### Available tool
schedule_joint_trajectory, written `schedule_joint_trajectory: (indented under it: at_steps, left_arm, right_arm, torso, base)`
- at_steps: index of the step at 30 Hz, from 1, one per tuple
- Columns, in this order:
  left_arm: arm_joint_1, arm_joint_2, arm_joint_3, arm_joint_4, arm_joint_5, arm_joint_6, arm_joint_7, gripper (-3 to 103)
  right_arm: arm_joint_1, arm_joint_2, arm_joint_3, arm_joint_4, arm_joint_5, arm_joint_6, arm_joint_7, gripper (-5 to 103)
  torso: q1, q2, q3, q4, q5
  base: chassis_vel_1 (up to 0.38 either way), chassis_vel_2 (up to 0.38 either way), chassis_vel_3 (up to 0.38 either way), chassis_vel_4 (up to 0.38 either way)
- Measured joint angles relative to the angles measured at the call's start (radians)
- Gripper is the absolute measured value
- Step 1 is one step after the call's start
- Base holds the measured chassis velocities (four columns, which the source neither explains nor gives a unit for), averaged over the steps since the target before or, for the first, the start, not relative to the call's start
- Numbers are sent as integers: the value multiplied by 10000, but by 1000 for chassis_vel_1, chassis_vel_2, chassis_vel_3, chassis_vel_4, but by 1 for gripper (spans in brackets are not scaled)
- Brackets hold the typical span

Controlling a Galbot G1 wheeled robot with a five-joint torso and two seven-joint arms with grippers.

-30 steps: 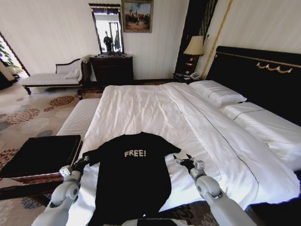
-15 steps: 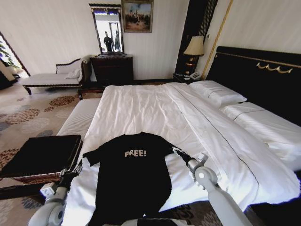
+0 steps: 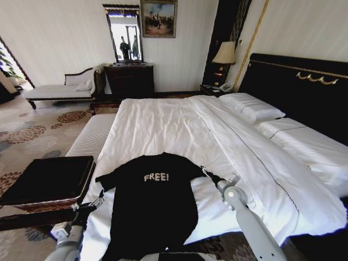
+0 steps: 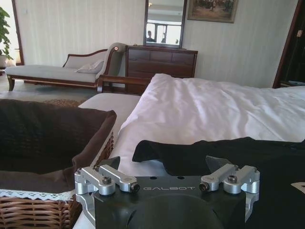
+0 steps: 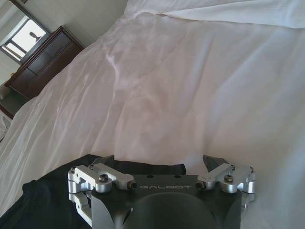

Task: Fold the clothes on the bed and place them into the basket.

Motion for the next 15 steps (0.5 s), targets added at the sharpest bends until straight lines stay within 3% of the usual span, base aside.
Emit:
schedule_joint_trajectory:
  at_steps: [2, 4, 6, 9, 15]
  left_arm:
    - [61, 24, -1, -81, 0, 0, 10, 100]
    - [112, 31, -8, -148, -2, 0, 13, 100]
    - [146, 1, -41, -225, -11, 10, 13, 100]
    - [131, -36, -54, -225, -7, 11, 12, 100]
    - [142, -152, -58, -153, 11, -12, -9, 100]
  right_arm:
    - [104, 87, 42, -131, 78, -60, -29, 103]
    - [148, 137, 48, -182, 175, -114, -48, 99]
    - [44, 181, -10, -170, 89, -142, -75, 89]
    - [-36, 238, -21, -133, 33, -142, -77, 84]
    - [-201, 309, -23, 88, 9, -134, -67, 57]
  torso:
    - [0, 0, 0, 2, 2]
    - [0, 0, 0, 4, 0]
    - [1, 1, 0, 2, -2]
    - [0, 1, 0, -1, 0]
    - [1, 0, 0, 1, 0]
  base:
    - [0, 0, 0, 0]
    - [0, 0, 0, 0]
    - [0, 0, 0, 0]
    - [0, 0, 0, 0]
    - [0, 0, 0, 0]
